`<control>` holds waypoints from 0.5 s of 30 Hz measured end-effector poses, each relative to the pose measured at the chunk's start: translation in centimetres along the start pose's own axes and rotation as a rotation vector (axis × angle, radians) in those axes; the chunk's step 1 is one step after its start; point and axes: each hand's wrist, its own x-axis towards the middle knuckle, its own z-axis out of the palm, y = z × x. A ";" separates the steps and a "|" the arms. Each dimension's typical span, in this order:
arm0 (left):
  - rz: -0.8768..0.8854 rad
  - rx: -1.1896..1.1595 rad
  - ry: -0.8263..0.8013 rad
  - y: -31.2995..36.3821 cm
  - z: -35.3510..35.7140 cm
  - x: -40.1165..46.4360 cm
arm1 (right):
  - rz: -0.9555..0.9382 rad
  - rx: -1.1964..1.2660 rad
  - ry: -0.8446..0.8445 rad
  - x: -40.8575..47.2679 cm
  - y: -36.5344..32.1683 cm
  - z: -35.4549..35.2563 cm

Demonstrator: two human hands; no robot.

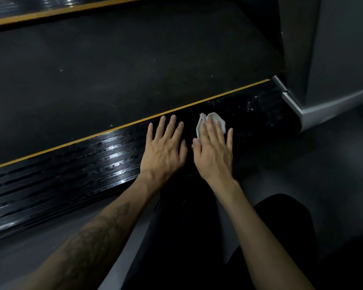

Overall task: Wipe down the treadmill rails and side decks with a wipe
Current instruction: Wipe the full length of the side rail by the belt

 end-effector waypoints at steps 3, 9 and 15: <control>-0.010 0.000 0.002 0.0 -0.1 0.1 | -0.081 -0.032 -0.014 0.9 1.3 -0.2; -0.006 0.005 0.023 0.2 -0.2 0.1 | 0.049 0.017 0.047 -2.0 0.6 0.0; 0.089 0.028 0.014 0.2 -0.1 0.0 | -0.098 0.000 -0.010 0.4 1.8 -0.3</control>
